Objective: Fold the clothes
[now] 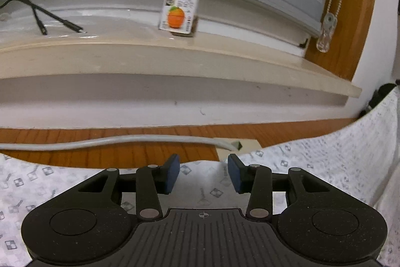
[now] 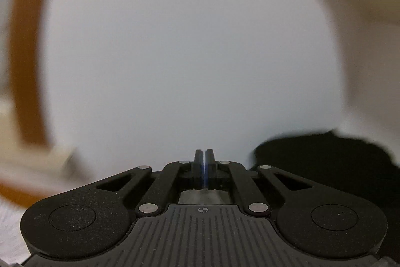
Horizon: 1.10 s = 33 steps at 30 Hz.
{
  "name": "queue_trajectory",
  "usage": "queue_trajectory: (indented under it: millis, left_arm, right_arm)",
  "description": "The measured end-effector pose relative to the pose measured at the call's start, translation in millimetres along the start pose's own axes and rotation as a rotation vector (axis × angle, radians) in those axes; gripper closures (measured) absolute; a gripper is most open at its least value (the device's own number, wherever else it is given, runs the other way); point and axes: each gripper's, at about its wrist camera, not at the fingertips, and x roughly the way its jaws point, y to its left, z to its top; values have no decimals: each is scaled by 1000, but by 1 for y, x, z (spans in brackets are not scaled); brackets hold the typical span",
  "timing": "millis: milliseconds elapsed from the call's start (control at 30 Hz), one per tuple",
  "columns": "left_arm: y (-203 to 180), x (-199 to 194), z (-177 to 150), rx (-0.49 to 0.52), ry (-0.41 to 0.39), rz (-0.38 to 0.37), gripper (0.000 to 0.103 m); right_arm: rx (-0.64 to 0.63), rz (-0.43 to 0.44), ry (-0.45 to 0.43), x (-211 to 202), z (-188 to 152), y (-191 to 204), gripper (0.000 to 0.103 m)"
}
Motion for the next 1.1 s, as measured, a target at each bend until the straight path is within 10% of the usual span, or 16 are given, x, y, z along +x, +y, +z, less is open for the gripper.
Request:
queue_trajectory:
  millis: [200, 433, 1100]
  left_arm:
    - [-1, 0, -1, 12, 5, 10, 49]
    - [-8, 4, -2, 45, 28, 31, 40]
    - [-76, -45, -9, 136, 3, -20, 42]
  right_arm:
    - [-21, 3, 155, 32, -26, 0, 94]
    - [28, 209, 258, 6, -98, 2, 77]
    - [14, 361, 237, -64, -179, 4, 70]
